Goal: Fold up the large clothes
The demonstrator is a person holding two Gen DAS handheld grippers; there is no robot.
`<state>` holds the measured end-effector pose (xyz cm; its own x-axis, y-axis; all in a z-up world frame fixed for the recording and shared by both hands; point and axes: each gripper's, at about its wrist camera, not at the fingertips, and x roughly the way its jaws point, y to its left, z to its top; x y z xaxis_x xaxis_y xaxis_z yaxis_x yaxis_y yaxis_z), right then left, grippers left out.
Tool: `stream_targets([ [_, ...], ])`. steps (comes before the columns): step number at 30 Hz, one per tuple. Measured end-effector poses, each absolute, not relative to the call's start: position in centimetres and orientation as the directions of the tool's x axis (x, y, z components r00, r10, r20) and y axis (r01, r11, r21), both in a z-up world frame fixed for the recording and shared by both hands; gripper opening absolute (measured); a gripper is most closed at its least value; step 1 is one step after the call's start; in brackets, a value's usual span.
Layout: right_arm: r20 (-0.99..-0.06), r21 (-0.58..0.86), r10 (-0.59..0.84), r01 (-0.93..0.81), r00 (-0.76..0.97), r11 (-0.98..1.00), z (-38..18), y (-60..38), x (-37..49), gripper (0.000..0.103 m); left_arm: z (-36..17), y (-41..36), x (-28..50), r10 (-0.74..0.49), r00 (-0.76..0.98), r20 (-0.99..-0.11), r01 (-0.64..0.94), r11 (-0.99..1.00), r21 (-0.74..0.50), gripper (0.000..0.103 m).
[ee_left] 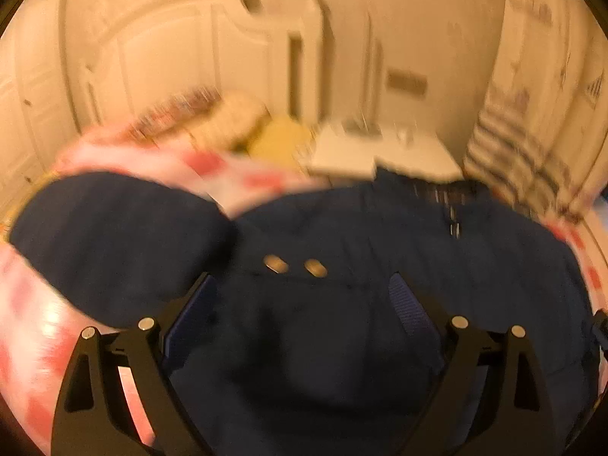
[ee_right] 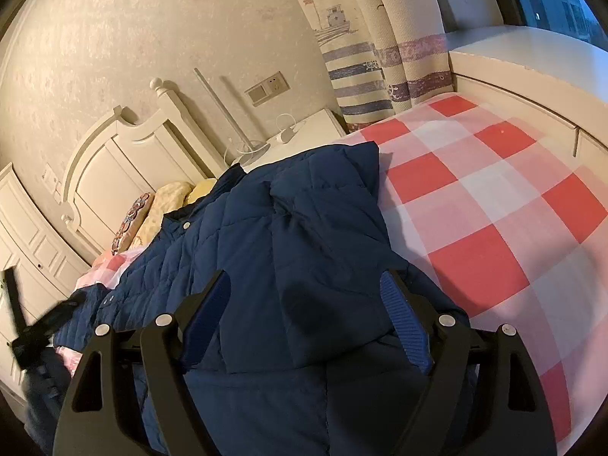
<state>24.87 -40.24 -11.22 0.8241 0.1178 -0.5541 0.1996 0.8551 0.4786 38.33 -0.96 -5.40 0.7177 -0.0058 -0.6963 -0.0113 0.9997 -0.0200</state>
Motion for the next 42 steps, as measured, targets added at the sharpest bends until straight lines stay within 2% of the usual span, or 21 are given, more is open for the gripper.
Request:
stream_targets([
  [4,-0.555,0.466,0.104,0.205,0.826,0.861,-11.1,-40.3,24.8,0.079,-10.8,-1.3,40.0,0.018,0.636,-0.772,-0.013,1.000,0.013,0.092],
  [11,-0.494,0.432,0.010,0.235,0.869,0.871,-9.8,-40.1,23.2,0.079,-11.1,-1.6,39.5,0.044,0.636,-0.770,-0.010,0.999,0.049,0.097],
  [15,-0.498,0.463,0.090,0.177,0.863,0.868,-8.4,-40.0,24.9,0.078,-10.8,-2.2,40.0,0.035,0.630,-0.776,-0.001,0.999,0.045,0.101],
  [20,-0.599,0.369,0.103,0.160,0.794,0.915,-7.1,-38.0,31.1,0.078,-10.7,-2.4,39.9,0.034,0.630,-0.776,-0.003,0.999,0.042,0.101],
  [25,-0.681,0.388,0.150,0.180,0.716,0.904,-9.2,-38.1,37.9,0.081,-10.6,-2.4,40.0,0.033,0.632,-0.775,-0.005,0.999,0.038,0.101],
  [28,-0.760,0.263,0.034,0.260,0.649,0.929,-11.5,-39.0,40.0,0.079,-10.6,-2.4,40.0,0.028,0.633,-0.774,-0.002,0.999,0.034,0.101],
  [30,-0.741,0.307,0.018,0.315,0.671,0.898,-11.4,-39.9,39.4,0.076,-10.6,-2.4,40.0,0.032,0.632,-0.775,-0.005,0.999,0.037,0.101],
  [33,-0.712,0.326,-0.029,0.367,0.701,0.871,-10.6,-40.0,37.4,0.079,-10.6,-2.4,40.1,0.029,0.632,-0.774,-0.007,0.999,0.032,0.101],
  [37,-0.656,0.289,0.021,0.225,0.755,0.930,-9.4,-36.8,34.3,0.079,-10.6,-2.4,40.2,0.031,0.632,-0.774,-0.007,0.999,0.034,0.101],
  [39,-0.675,0.222,0.046,0.143,0.736,0.965,-9.7,-35.1,34.2,0.082,-10.6,-2.5,40.2,0.031,0.632,-0.774,-0.008,0.999,0.033,0.101],
  [40,-0.726,0.176,0.037,0.133,0.686,0.975,-10.8,-34.6,34.7,0.084,-10.6,-2.5,40.2,0.031,0.632,-0.774,-0.008,0.999,0.034,0.101],
  [42,-0.772,0.194,0.061,0.142,0.633,0.971,-12.1,-35.1,35.2,0.081,-10.6,-2.5,40.2,0.031,0.632,-0.774,-0.008,0.999,0.034,0.101],
])
